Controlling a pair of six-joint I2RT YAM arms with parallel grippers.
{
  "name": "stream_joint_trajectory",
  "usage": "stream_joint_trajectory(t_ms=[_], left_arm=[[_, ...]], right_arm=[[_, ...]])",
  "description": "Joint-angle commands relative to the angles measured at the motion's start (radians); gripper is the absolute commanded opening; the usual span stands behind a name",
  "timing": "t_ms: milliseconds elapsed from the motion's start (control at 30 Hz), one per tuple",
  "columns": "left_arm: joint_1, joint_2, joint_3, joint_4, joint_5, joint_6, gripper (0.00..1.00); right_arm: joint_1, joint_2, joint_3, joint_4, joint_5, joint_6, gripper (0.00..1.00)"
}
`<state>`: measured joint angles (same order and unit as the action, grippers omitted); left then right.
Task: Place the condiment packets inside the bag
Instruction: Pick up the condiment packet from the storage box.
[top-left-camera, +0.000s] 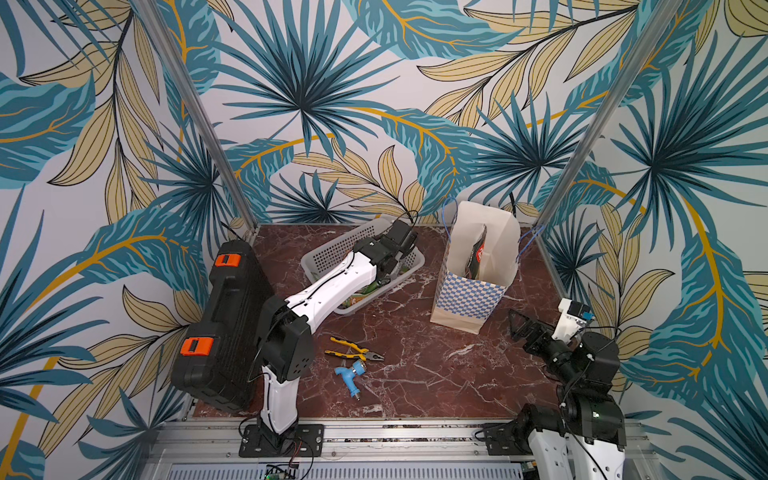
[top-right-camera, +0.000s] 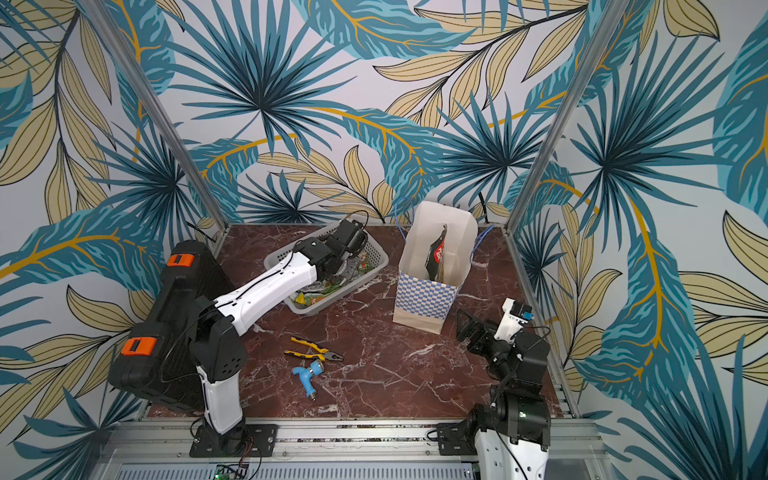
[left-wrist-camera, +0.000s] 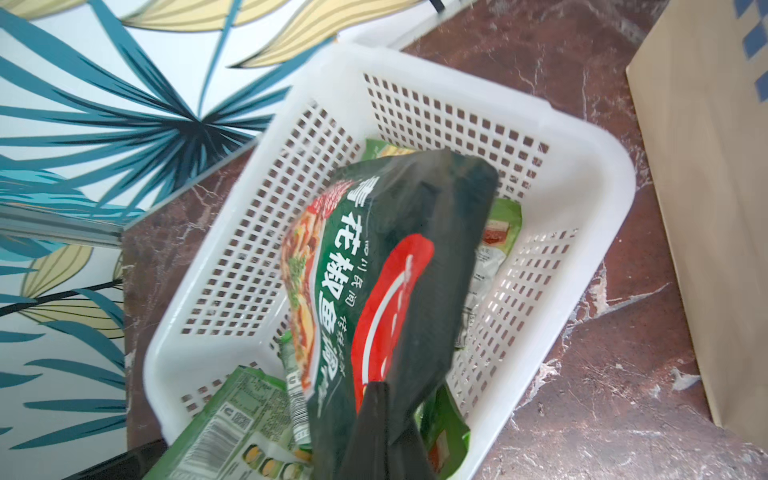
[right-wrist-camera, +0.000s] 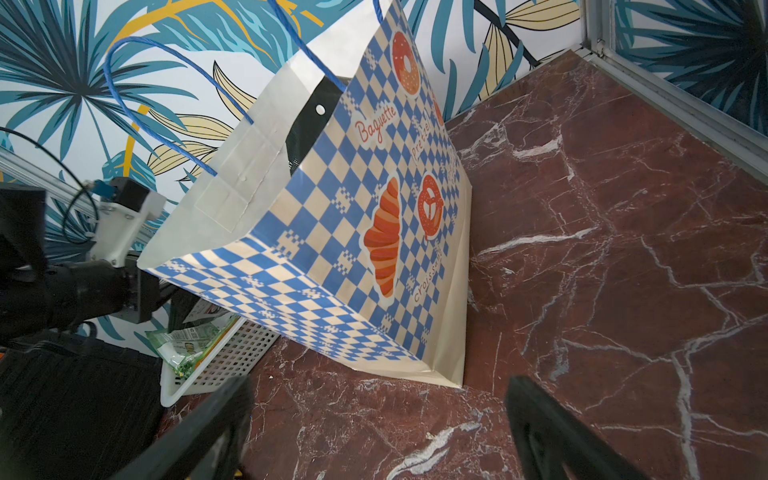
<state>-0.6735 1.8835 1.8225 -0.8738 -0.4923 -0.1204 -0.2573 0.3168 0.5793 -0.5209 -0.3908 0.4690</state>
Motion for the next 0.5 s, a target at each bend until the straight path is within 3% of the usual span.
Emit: stream_joint_trajectory(t_ms=[0, 233, 467], left_arm=[[-0.024, -0.144, 0.097, 0.027, -0.077, 0.018, 0.0], [-0.087, -0.175, 0.345, -0.113, -0.151, 0.04, 0.0], [-0.183, -0.143, 0.621, -0.245, -0.131, 0.028, 0.0]], right_arm=[[-0.002, -0.003, -0.019, 0.022, -0.017, 0.006, 1.0], [-0.002, -0.003, -0.021, 0.022, -0.019, 0.007, 0.99], [-0.003, -0.006, -0.021, 0.017, -0.016, 0.008, 0.99]])
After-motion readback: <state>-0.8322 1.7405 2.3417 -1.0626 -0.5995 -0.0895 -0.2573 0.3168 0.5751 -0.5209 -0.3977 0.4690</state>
